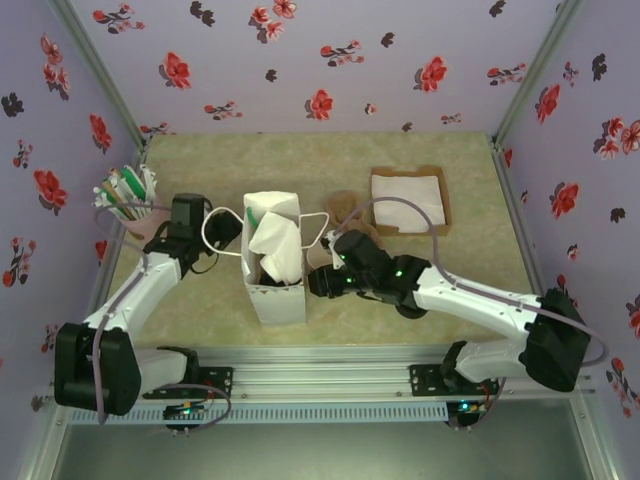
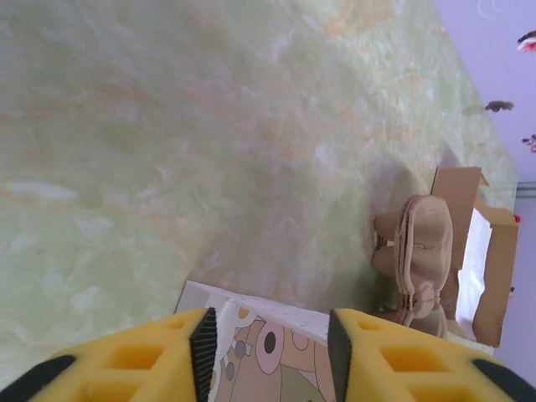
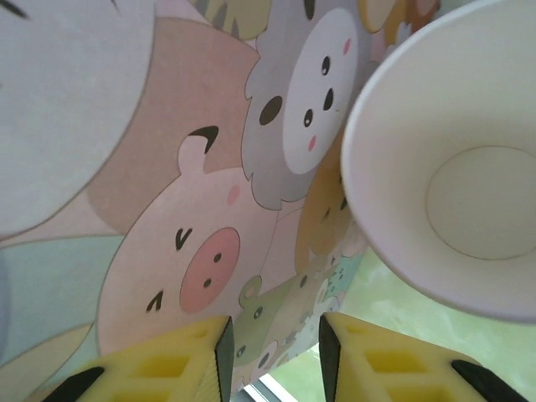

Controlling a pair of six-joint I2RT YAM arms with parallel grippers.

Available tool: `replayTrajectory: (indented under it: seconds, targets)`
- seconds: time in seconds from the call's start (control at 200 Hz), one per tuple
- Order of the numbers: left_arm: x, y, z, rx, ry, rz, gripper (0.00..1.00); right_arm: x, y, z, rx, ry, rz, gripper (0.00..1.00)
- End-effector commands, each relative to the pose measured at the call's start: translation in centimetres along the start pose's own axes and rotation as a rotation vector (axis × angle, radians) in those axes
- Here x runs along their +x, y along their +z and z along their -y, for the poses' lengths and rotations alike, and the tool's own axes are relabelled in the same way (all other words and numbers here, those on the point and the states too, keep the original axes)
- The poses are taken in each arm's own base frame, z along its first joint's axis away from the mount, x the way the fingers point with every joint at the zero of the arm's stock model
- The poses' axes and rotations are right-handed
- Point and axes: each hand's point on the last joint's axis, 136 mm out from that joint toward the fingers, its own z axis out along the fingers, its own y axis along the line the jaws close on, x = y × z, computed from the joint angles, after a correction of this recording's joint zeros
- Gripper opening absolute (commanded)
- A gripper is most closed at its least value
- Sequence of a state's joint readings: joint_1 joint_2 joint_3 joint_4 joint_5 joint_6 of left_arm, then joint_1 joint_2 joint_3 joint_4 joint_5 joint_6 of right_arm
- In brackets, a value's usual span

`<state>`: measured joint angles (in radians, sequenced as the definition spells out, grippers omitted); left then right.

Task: Pack the takeout coffee

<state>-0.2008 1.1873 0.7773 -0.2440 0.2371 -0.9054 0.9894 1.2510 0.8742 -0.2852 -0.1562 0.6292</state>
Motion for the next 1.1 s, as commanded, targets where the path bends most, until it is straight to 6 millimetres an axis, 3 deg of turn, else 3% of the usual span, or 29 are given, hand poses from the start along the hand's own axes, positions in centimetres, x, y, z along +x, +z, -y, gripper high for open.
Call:
replayTrajectory:
  seconds: [0.0, 0.195, 0.28, 0.355, 0.475, 0.69, 0.9, 1.095]
  targets:
    - [-1.0, -2.2, 0.5, 0.022, 0.033, 0.037, 0.47, -1.1, -2.9, 0.5, 0.069, -0.027, 0.072, 0.40]
    - [-2.0, -5.5, -0.5, -0.011, 0.064, 0.113, 0.66, -2.0, -7.1, 2.7, 0.220, -0.055, 0.155, 0.57]
    - [-2.4, -6.9, -1.0, -0.045, 0.103, 0.152, 0.80, -2.7, -9.7, 4.3, 0.320, -0.066, 0.219, 0.68]
    - [-2.7, -7.9, -1.4, -0.075, 0.149, 0.191, 0.99, -3.3, -12.2, 5.8, 0.409, -0.075, 0.285, 0.81]
    - [-3.6, -9.1, -2.7, -0.142, 0.215, 0.280, 0.99, -4.1, -15.9, 7.7, 0.528, -0.094, 0.389, 0.99]
    - [-5.5, -9.3, -4.5, -0.214, 0.282, 0.434, 0.99, -4.6, -20.5, 10.9, 0.694, -0.154, 0.536, 0.99]
    - [-6.9, -6.5, -4.5, -0.227, 0.450, 0.466, 0.99, -5.3, -24.3, 14.8, 0.878, -0.129, 0.699, 0.99]
    - [-8.1, -4.0, -5.9, -0.322, 0.594, 0.458, 0.99, -6.1, -24.5, 19.1, 0.987, -0.044, 0.740, 0.99]
